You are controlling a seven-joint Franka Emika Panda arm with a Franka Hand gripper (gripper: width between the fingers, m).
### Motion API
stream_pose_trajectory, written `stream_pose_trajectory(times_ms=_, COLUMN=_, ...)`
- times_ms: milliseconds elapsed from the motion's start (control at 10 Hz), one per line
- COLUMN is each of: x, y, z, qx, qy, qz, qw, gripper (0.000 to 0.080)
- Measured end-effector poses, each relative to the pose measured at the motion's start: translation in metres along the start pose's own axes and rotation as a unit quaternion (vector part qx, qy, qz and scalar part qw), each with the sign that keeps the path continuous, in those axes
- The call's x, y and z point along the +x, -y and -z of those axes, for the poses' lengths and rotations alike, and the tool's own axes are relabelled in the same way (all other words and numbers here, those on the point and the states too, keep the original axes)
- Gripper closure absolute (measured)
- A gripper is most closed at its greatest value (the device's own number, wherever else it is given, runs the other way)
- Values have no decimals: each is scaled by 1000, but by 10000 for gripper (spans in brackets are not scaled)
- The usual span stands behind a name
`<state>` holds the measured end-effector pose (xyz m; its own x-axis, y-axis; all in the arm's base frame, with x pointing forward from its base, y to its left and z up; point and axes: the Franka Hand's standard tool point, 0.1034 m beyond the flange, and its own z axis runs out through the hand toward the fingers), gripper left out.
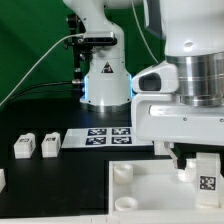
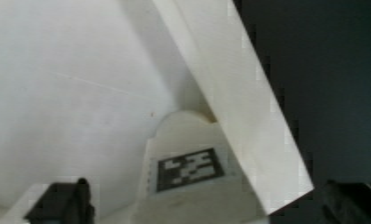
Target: Assemble one leg
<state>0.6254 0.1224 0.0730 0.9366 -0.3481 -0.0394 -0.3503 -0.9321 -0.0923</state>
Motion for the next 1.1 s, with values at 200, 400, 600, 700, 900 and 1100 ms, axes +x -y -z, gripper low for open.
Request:
stream_pose_trajectory(times_ms=200, x=0, y=-1, z=-1, qx=-1, qy=0, qz=32, qw=999, gripper=178)
stream_pose_trajectory(times_ms=400, x=0, y=-1, z=-1, qx=-1, qy=0, qz=20, qw=1000, gripper=357)
stream_pose_trajectory(times_ms=600, x=-1, y=-1, z=-1, qx=0, qy=1, qz=-70, qw=998, gripper=508)
stream_pose_trajectory(times_ms=700, x=-1, y=-1, z=-1, qx=0, qy=1, qz=-102, qw=995, gripper=507)
stream_pose_trajectory(times_ms=900, x=4, y=-1, z=1, qx=22, qy=8, qz=-284, qw=959, gripper=507)
stream_pose_trajectory(times_ms=1100, x=5, y=0, z=0, qx=36, qy=20, qz=-462, qw=886, gripper=507)
